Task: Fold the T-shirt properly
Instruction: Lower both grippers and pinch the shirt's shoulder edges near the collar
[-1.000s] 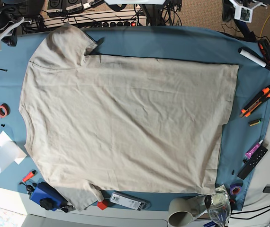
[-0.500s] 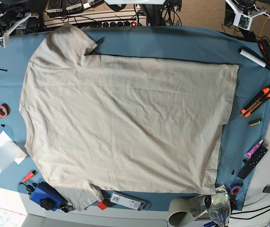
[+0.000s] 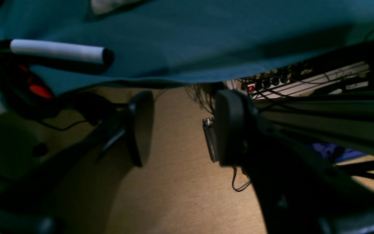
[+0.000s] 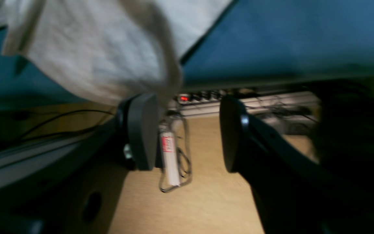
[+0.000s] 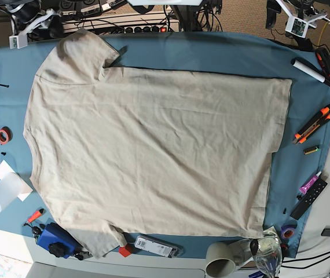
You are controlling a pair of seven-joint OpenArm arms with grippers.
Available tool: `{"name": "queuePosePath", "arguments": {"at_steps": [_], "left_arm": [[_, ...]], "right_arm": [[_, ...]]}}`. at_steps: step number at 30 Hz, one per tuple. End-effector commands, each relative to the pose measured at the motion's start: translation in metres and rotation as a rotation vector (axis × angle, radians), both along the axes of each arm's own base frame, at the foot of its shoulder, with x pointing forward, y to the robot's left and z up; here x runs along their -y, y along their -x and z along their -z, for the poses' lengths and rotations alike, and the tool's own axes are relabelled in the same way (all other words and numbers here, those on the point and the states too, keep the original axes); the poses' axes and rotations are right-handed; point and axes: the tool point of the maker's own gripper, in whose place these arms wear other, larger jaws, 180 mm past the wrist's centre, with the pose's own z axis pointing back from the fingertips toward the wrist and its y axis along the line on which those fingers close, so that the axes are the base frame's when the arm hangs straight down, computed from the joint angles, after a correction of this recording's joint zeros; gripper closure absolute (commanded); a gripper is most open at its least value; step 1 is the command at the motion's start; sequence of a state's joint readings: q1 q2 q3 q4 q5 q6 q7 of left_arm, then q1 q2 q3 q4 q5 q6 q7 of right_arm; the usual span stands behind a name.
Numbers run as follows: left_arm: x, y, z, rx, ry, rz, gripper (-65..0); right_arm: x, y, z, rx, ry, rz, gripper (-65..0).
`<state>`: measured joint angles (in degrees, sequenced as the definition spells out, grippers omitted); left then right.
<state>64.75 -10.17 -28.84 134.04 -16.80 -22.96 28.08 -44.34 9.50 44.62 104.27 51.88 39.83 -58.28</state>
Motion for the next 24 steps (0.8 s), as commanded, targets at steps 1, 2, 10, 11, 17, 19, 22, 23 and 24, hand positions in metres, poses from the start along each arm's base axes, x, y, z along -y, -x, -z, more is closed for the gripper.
{"name": "queuePosePath", "arguments": {"at_steps": [1, 2, 10, 11, 17, 19, 22, 23, 24], "left_arm": [[0.002, -0.003, -0.007, 0.024, 0.006, 0.008, -30.9], [0.002, -0.004, -0.007, 0.028, 0.006, 0.008, -30.9], [0.002, -0.011, -0.009, 0.05, 0.006, 0.007, -30.9], [0.002, -0.012, -0.009, 0.053, 0.006, 0.007, -30.9], [0.002, -0.013, -0.009, 0.058, 0.006, 0.007, -30.9], [0.002, -0.013, -0.009, 0.059, 0.006, 0.007, -30.9], [0.002, -0.016, -0.01, 0.068, 0.006, 0.007, -30.9], [0.002, -0.017, -0.01, 0.069, 0.006, 0.007, -30.9], [0.002, -0.017, -0.01, 0.07, 0.006, 0.007, -30.9]], "right_arm": [[0.005, -0.001, -0.002, 0.011, -0.01, 0.013, -30.5], [0.005, -0.001, 0.003, 0.008, -0.037, 0.031, -30.5], [0.003, -0.006, 0.017, 0.004, -0.117, 0.072, -30.5], [0.003, -0.008, 0.016, 0.009, -0.115, 0.07, -30.5], [-0.009, -0.015, 0.022, -0.003, -0.127, 0.015, -30.4], [-0.017, -0.017, 0.026, -0.004, -0.13, -0.005, -30.5], [-0.029, -0.023, 0.03, -0.006, -0.145, -0.04, -30.4], [-0.032, -0.026, 0.031, -0.002, -0.15, -0.048, -30.4], [-0.034, -0.028, 0.031, 0.0, -0.149, -0.054, -30.4]]}}
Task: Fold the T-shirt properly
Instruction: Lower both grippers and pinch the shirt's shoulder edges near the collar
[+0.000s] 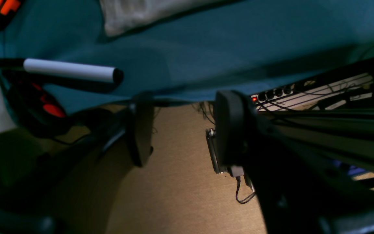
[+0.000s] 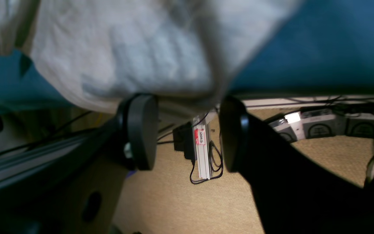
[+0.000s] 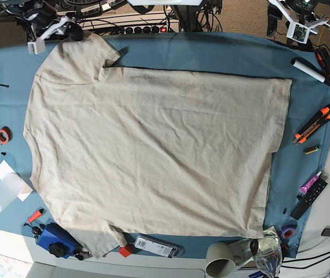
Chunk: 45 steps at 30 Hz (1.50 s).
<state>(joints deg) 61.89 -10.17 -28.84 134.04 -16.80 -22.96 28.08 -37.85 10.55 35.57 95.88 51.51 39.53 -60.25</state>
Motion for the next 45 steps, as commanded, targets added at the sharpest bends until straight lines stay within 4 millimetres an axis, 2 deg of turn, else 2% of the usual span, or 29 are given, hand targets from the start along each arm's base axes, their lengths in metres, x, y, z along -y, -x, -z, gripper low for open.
{"name": "queuePosePath", "arguments": {"at_steps": [1, 6, 11, 15, 20, 29, 34, 38, 40, 45], "left_arm": [[0.002, -0.001, -0.007, 0.021, 0.006, 0.007, -30.9], [0.002, -0.002, -0.007, 0.021, 0.006, 0.007, -30.9], [0.002, -0.002, -0.007, 0.021, 0.006, 0.007, -30.9], [0.002, -0.002, -0.007, 0.021, 0.006, 0.007, -30.9], [0.002, -0.002, -0.007, 0.021, 0.006, 0.007, -30.9], [0.002, -0.001, -0.007, 0.021, 0.006, 0.007, -30.9], [0.002, -0.002, -0.007, 0.022, 0.006, 0.007, -30.9], [0.002, -0.005, -0.008, 0.034, 0.006, 0.007, -30.9], [0.002, -0.009, -0.009, 0.046, 0.006, 0.007, -30.9], [0.003, -0.026, -0.017, 0.118, 0.014, 0.008, -30.9]], "right_arm": [[0.001, -0.015, -0.01, 0.066, -0.001, -0.002, -30.4], [0.001, -0.02, -0.01, 0.071, 0.001, -0.01, -30.0], [-0.011, -0.015, -0.013, 0.043, -0.073, -0.023, -16.3], [-0.016, -0.016, -0.017, 0.054, -0.11, -0.02, -10.3], [-0.022, -0.007, -0.017, 0.023, -0.149, -0.032, 0.0], [-0.026, -0.007, -0.027, 0.045, -0.152, -0.046, 0.0], [-0.025, -0.001, -0.054, 0.103, -0.112, -0.031, 0.0], [-0.011, -0.001, -0.073, 0.155, -0.05, 0.016, 0.0], [-0.005, 0.0, -0.075, 0.157, -0.034, 0.028, 0.0], [-0.005, 0.004, -0.074, 0.142, -0.031, 0.027, 0.0]]}}
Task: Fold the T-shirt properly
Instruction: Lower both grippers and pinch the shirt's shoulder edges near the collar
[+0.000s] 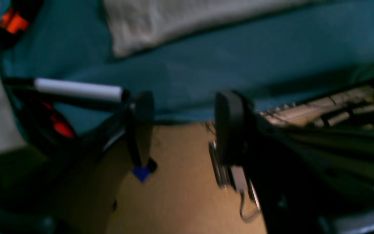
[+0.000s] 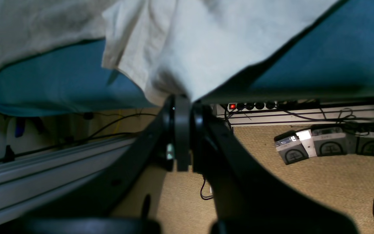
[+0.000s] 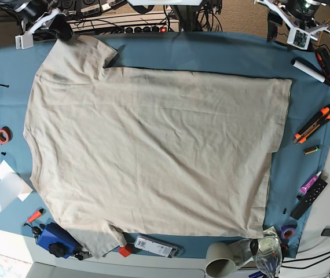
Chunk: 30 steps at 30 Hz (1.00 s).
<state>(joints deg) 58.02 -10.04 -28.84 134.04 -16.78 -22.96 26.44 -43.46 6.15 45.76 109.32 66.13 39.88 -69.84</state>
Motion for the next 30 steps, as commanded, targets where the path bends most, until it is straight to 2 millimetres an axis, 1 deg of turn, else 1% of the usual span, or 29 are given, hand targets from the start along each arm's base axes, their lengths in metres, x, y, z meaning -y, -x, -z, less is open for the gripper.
{"name": "queuePosePath", "arguments": {"at_steps": [1, 10, 14, 17, 21, 26, 29, 30], "left_arm": [[0.002, -0.004, -0.008, 0.032, 0.005, 0.009, -30.9], [0.002, -0.006, -0.009, 0.039, 0.005, 0.009, -30.9], [0.002, -0.006, -0.009, 0.039, 0.005, 0.01, -30.9], [0.002, -0.006, -0.009, 0.039, 0.005, 0.01, -30.9], [0.002, -0.006, -0.009, 0.038, 0.005, 0.01, -30.9], [0.002, -0.006, -0.009, 0.039, 0.005, 0.01, -30.9], [0.002, -0.006, -0.009, 0.039, 0.005, 0.01, -30.9], [0.002, -0.006, -0.009, 0.039, 0.005, 0.01, -30.9]], "right_arm": [[0.001, -0.003, -0.008, 0.029, 0.002, -0.001, 0.0], [0.002, -0.004, -0.007, 0.028, 0.012, -0.001, 0.0], [0.006, -0.011, -0.006, 0.039, 0.04, 0.0, 0.0], [0.007, -0.019, -0.009, 0.072, 0.041, 0.01, -8.4], [0.015, -0.021, -0.005, 0.064, 0.095, 0.013, -9.1], [0.016, -0.021, -0.003, 0.06, 0.108, 0.014, -9.1], [0.013, -0.019, 0.002, 0.039, 0.114, -0.001, -9.8], [0.009, -0.019, 0.005, 0.034, 0.107, -0.01, -12.1]]}}
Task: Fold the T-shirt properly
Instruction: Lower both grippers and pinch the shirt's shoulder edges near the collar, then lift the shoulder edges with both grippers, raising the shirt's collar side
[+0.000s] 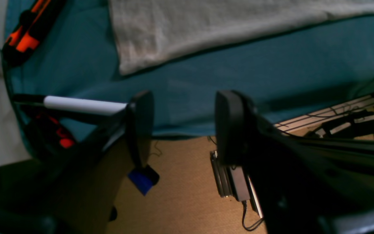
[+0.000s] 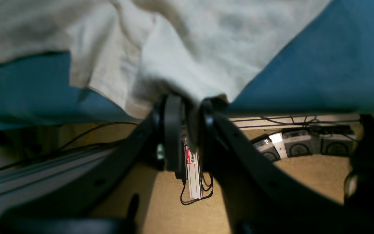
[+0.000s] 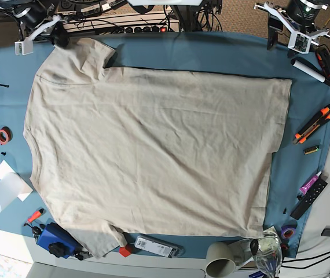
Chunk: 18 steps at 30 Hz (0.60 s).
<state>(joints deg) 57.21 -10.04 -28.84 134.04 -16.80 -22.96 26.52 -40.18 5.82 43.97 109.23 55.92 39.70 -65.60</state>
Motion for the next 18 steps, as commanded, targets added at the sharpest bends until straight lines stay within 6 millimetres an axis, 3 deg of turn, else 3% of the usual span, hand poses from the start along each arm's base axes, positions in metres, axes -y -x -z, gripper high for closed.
{"name": "queuePosePath", "arguments": {"at_steps": [1, 3, 9, 15, 16, 18], "left_arm": [[0.002, -0.002, -0.008, 0.026, 0.005, 0.01, -30.9], [0.002, -0.002, -0.008, 0.026, 0.005, 0.01, -30.9], [0.002, -0.002, -0.008, 0.026, 0.005, 0.01, -30.9], [0.002, -0.002, -0.008, 0.026, 0.005, 0.01, -30.9], [0.002, -0.002, -0.008, 0.026, 0.005, 0.01, -30.9], [0.002, -0.002, -0.008, 0.027, 0.005, 0.01, -30.9]], "right_arm": [[-0.004, -0.004, -0.004, 0.025, -0.012, -0.013, -14.2], [-0.012, -0.002, 0.009, 0.004, -0.031, -0.023, -17.1], [-0.031, 0.002, 0.042, -0.038, -0.095, -0.027, -17.1], [-0.035, -0.016, 0.039, 0.0, -0.104, -0.036, -16.9], [-0.036, -0.018, 0.039, 0.004, -0.104, -0.037, -15.1], [-0.036, -0.016, 0.041, -0.014, -0.104, -0.047, -5.0]]}}
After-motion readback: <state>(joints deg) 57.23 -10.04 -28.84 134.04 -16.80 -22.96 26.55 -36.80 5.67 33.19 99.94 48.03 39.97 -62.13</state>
